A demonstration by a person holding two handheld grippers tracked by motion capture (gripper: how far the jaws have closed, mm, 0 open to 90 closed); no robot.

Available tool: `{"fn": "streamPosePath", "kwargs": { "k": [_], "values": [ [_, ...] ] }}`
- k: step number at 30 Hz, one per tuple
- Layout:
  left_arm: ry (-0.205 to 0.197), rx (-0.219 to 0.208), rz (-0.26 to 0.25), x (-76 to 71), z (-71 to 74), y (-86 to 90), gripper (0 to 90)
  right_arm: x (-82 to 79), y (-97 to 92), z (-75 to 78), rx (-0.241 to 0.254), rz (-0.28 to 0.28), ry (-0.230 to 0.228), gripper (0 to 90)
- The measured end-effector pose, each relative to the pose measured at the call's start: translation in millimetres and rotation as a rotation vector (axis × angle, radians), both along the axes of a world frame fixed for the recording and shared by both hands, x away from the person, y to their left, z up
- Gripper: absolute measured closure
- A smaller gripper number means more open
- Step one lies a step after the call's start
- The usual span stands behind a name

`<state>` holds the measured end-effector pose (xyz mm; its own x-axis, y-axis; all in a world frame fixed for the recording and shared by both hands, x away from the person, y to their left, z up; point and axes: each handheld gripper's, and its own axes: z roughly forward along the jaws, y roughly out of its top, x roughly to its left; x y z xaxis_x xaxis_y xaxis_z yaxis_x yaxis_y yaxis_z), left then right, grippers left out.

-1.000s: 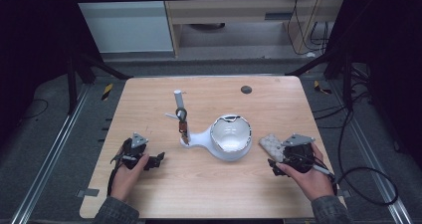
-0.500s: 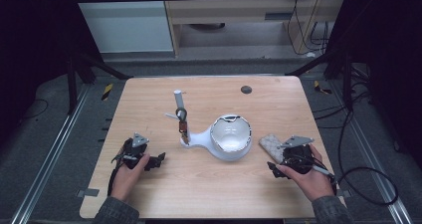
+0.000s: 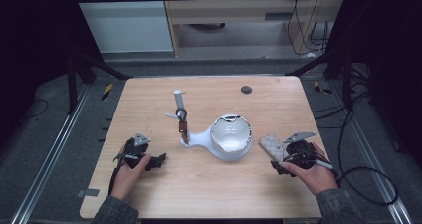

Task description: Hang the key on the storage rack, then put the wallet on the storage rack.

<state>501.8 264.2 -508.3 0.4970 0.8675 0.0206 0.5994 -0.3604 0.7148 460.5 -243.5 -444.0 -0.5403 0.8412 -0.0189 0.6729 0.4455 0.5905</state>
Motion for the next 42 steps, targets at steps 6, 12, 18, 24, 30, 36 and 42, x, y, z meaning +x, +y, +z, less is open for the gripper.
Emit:
{"fn": "streamPosePath", "kwargs": {
  "k": [6, 12, 18, 24, 30, 36, 42],
  "values": [
    [0.0, 0.003, 0.003, -0.1, -0.2, -0.9, 0.3, 6.4, -3.3, 2.2, -0.021, 0.013, 0.047, 4.9],
    [0.001, 0.003, 0.005, -0.6, -0.1, -1.2, 0.2, 12.8, -5.8, 3.7, -0.042, 0.017, 0.086, 7.0],
    [0.003, 0.005, 0.004, -1.6, -0.1, -1.7, 0.1, 12.7, -6.7, 8.9, -0.045, 0.013, 0.074, 6.6],
    [0.001, 0.003, 0.006, -2.0, -0.2, -2.1, 0.0, 11.9, -5.4, 3.2, -0.054, 0.007, 0.094, 6.6],
    [0.001, 0.003, 0.004, -2.0, -0.2, -2.1, 0.0, 14.7, -4.6, 0.3, -0.06, -0.006, 0.126, 9.0],
    [0.004, 0.001, 0.003, -1.9, -0.3, -2.3, 0.0, 20.8, -0.3, 0.5, -0.086, -0.005, 0.144, 15.0],
    [0.005, 0.001, 0.003, -2.0, -0.3, -2.4, 0.0, 33.3, 1.1, -8.1, -0.113, -0.011, 0.175, 14.8]
  ]
}}
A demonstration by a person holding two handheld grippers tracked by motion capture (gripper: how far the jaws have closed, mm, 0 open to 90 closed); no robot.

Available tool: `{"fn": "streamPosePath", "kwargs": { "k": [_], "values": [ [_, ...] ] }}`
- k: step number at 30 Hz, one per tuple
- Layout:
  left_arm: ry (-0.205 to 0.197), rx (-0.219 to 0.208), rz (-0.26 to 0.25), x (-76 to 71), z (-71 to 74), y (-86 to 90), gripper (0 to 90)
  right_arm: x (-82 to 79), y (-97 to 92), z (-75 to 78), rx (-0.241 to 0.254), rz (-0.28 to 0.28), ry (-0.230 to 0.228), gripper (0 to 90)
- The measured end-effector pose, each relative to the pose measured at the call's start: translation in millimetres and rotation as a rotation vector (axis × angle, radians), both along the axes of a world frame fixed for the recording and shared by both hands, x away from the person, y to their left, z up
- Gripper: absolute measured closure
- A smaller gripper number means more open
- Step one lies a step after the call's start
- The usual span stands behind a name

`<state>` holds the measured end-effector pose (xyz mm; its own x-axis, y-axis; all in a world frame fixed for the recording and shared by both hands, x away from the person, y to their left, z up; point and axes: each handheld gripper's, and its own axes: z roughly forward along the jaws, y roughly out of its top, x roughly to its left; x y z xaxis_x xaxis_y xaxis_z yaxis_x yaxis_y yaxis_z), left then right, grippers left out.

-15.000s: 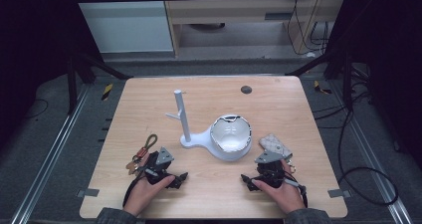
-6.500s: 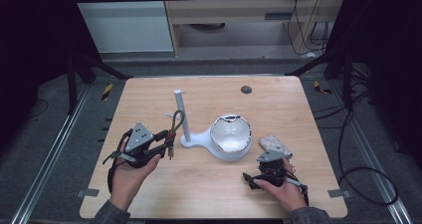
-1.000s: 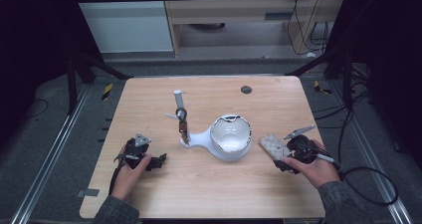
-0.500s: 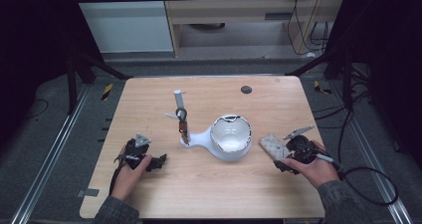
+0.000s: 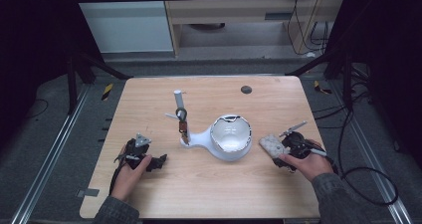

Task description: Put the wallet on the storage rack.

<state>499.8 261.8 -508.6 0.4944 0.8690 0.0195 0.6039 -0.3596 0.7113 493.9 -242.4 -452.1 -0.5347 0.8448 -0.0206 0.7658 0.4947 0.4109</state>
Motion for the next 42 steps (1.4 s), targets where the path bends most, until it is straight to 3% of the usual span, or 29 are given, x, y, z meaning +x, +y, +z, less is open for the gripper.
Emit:
{"fn": "streamPosePath", "kwargs": {
  "k": [10, 29, 35, 42],
  "values": [
    [0.001, 0.002, -0.007, -0.1, 0.0, -0.3, 0.0, 17.5, -4.2, -11.1, -0.001, -0.01, 0.037, 21.6],
    [-0.001, 0.001, -0.017, -0.6, -0.1, -1.7, 0.0, 24.6, -1.6, -17.8, -0.007, 0.001, 0.079, 27.1],
    [0.0, -0.001, -0.018, -0.8, -0.1, -2.0, 0.0, 23.0, 1.8, -12.9, -0.04, 0.046, 0.085, 31.2],
    [0.0, -0.001, -0.018, -0.8, -0.1, -2.0, 0.0, 16.6, 4.3, -2.6, -0.059, 0.094, 0.058, 31.8]
  ]
}}
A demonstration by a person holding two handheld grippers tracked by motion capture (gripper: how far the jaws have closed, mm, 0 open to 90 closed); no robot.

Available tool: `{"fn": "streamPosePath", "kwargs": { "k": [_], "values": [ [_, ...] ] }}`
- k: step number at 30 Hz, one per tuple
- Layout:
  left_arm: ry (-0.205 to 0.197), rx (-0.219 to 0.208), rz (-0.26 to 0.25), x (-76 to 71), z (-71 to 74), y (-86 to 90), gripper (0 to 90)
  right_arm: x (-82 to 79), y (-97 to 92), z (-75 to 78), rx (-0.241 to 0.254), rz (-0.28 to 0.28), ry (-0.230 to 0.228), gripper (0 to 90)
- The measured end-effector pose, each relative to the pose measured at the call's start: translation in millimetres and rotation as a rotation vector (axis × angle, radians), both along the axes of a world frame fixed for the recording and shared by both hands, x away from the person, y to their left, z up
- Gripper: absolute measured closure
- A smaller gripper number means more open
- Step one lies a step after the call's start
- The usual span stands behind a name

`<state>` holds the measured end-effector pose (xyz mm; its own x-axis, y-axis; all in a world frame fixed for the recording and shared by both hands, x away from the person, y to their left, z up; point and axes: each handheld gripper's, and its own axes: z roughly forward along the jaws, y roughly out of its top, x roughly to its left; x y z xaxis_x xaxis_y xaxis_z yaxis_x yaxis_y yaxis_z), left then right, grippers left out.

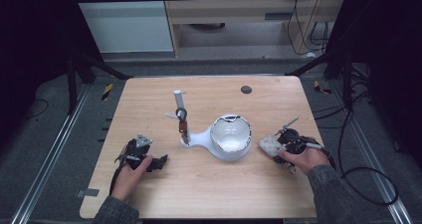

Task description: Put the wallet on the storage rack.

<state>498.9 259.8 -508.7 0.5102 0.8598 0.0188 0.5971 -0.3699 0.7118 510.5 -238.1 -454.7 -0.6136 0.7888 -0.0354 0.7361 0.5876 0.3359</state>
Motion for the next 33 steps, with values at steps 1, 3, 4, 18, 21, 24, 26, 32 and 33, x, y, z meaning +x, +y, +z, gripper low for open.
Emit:
{"fn": "streamPosePath", "kwargs": {
  "k": [1, 3, 4, 18, 21, 24, 26, 32, 33],
  "values": [
    [0.0, 0.0, 0.0, 0.0, 0.0, 0.0, 0.0, -1.0, 0.7, 3.2, -0.002, 0.006, -0.004, 31.8],
    [0.0, 0.0, 0.0, 0.0, 0.0, 0.0, 0.0, -3.4, 1.9, 9.6, -0.007, 0.016, -0.015, 31.9],
    [0.0, 0.0, 0.0, 0.0, 0.0, 0.0, 0.0, -3.4, 1.9, 9.6, -0.007, 0.016, -0.015, 31.9],
    [0.0, 0.001, -0.001, -0.1, 0.0, 0.0, 0.0, -10.5, 10.2, 45.2, -0.062, 0.086, -0.081, 32.1],
    [0.0, 0.001, -0.001, -0.1, 0.1, 0.0, 0.0, -10.7, 10.7, 53.8, -0.069, 0.097, -0.095, 32.1],
    [0.0, 0.001, -0.001, -0.1, 0.0, 0.0, 0.0, -11.1, 11.6, 63.1, -0.081, 0.105, -0.107, 32.1],
    [0.0, 0.001, -0.001, -0.1, 0.0, 0.0, 0.0, -11.1, 11.7, 65.1, -0.082, 0.109, -0.111, 32.1],
    [0.0, 0.001, -0.001, -0.1, 0.0, 0.0, 0.0, -12.0, 13.7, 79.2, -0.101, 0.125, -0.134, 32.1],
    [0.0, 0.001, -0.001, -0.1, 0.0, 0.0, 0.0, -12.4, 14.4, 81.3, -0.104, 0.126, -0.136, 32.1]
  ]
}}
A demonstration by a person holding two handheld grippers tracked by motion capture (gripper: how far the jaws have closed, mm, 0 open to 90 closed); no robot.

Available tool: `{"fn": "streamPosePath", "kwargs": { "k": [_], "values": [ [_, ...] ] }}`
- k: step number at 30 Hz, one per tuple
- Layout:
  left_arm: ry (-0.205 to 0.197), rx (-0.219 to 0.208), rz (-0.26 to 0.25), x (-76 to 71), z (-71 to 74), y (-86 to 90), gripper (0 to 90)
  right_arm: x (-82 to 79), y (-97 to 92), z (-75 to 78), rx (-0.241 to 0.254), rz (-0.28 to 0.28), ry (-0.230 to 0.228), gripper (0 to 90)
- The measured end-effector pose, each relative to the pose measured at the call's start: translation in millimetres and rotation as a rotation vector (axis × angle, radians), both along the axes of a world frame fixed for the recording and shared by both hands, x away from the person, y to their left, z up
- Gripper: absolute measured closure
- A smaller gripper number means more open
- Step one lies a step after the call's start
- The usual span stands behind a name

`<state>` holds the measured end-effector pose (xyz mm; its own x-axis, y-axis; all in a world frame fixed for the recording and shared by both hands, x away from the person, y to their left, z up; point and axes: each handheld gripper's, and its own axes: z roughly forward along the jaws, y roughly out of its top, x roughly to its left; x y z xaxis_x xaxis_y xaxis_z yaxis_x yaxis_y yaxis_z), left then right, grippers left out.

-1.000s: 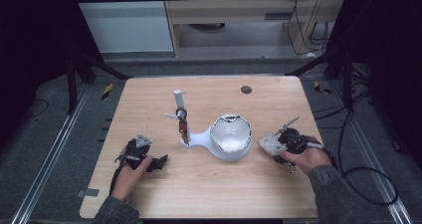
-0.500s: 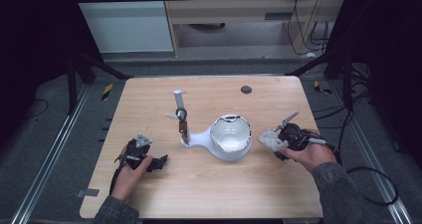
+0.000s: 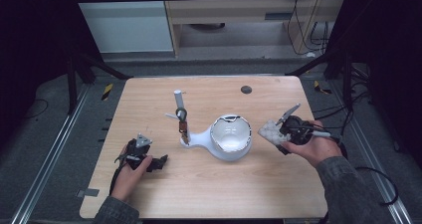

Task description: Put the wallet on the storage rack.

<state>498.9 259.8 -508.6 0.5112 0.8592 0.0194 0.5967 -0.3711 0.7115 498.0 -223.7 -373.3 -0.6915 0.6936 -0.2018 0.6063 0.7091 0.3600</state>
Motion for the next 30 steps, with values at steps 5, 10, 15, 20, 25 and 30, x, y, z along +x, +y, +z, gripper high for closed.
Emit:
{"fn": "streamPosePath", "kwargs": {
  "k": [5, 10, 15, 20, 25, 30],
  "values": [
    [0.0, 0.0, -0.001, 0.0, 0.0, 0.0, 0.0, -1.2, 1.4, 11.0, -0.02, 0.013, -0.016, 32.1],
    [0.0, 0.0, 0.0, 0.0, 0.0, 0.0, 0.0, -2.8, 3.8, 21.7, -0.035, 0.027, -0.033, 32.1],
    [-0.002, -0.004, 0.003, 0.0, -0.2, -0.2, 0.0, -4.9, 8.1, 29.3, -0.048, 0.04, -0.044, 32.1],
    [-0.002, -0.003, 0.002, 0.0, -0.2, -0.2, 0.0, -5.7, 14.2, 33.5, -0.054, 0.059, -0.049, 32.1],
    [-0.002, -0.003, 0.002, 0.0, -0.2, -0.2, 0.0, -5.3, 19.3, 35.3, -0.062, 0.073, -0.055, 32.1],
    [-0.003, -0.001, 0.0, 0.2, -0.1, 0.0, 0.0, -5.5, 25.3, 39.2, -0.073, 0.088, -0.064, 32.1]
  ]
}}
